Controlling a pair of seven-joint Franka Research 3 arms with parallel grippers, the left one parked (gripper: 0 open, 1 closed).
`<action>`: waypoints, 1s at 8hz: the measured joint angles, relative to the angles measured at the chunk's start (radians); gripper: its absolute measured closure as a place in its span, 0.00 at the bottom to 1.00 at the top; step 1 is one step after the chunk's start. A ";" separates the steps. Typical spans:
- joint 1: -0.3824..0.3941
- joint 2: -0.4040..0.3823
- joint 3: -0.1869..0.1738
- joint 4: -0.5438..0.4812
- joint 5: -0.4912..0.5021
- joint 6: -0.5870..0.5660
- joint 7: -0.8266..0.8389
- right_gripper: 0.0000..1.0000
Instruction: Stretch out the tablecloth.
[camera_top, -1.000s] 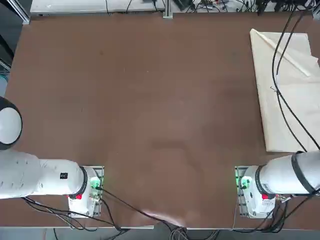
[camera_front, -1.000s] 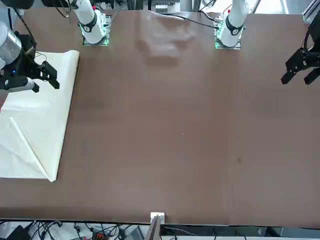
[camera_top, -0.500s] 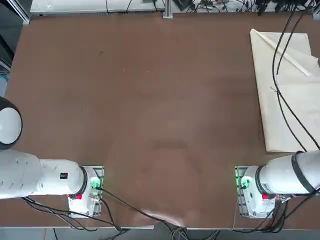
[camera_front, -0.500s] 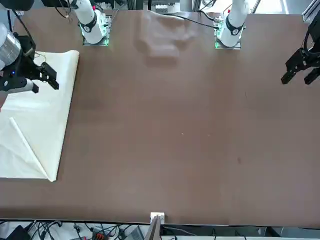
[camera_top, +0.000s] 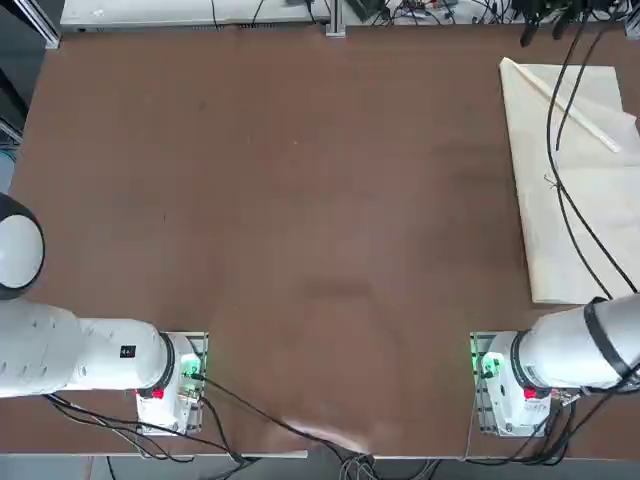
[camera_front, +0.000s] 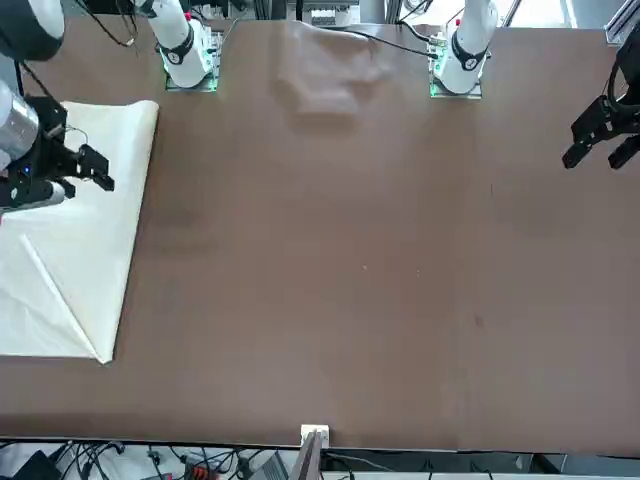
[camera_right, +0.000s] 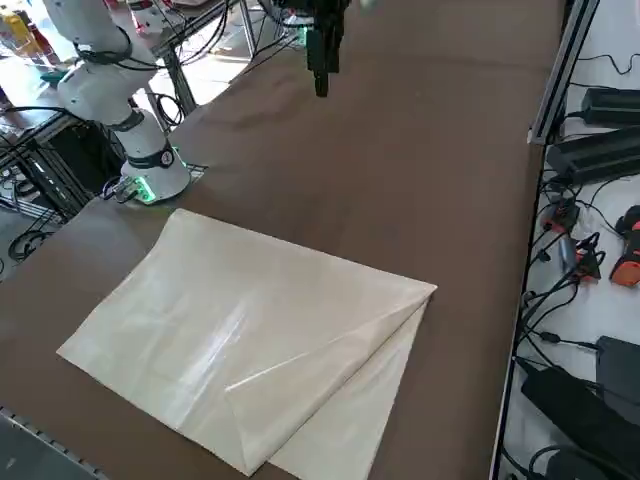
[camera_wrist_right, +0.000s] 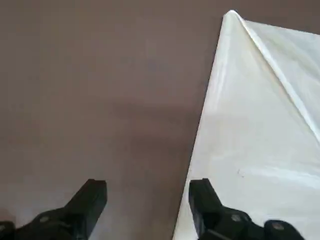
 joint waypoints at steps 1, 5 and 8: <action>-0.040 0.032 -0.002 0.000 -0.005 0.002 -0.022 0.00; -0.282 0.156 -0.010 -0.003 -0.078 0.177 -0.405 0.00; -0.427 0.265 -0.011 -0.019 -0.080 0.390 -0.763 0.00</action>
